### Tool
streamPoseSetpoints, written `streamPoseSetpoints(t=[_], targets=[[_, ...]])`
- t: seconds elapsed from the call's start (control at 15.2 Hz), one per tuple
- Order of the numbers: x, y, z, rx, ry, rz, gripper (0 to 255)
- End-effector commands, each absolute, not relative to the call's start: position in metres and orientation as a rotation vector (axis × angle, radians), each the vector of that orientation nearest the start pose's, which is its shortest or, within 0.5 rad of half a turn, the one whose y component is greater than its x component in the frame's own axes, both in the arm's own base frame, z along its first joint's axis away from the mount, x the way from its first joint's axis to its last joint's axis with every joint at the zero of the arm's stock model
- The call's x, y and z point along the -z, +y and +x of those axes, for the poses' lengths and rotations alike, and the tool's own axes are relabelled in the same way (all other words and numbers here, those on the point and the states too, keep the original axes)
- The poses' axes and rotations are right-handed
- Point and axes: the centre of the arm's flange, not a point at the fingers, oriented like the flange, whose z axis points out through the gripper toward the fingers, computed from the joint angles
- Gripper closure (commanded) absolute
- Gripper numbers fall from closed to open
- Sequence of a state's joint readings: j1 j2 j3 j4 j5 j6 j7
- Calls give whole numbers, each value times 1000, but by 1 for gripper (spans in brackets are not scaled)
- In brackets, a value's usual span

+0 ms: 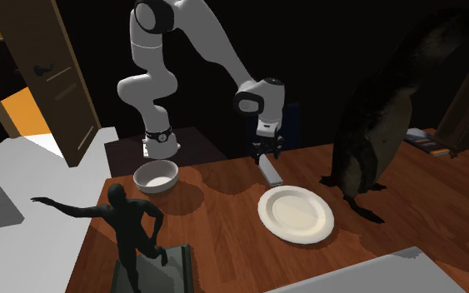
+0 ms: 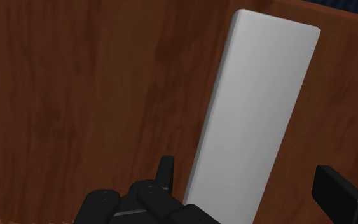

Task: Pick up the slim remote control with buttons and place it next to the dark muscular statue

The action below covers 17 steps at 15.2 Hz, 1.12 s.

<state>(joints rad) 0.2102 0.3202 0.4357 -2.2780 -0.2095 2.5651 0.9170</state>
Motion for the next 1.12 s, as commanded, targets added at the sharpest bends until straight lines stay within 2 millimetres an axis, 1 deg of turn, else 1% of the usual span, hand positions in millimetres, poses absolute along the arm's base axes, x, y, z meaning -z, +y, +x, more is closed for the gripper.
streamPoseSetpoints(t=[0.0,0.26,0.79,0.86,1.06], targets=[[-215,328,424,-12,180,-3118,0],[-196,329,424,-12,181,-3118,0],[-196,329,424,-12,181,-3118,0],[-196,329,424,-12,181,-3118,255],[-196,328,424,-12,180,-3118,255]])
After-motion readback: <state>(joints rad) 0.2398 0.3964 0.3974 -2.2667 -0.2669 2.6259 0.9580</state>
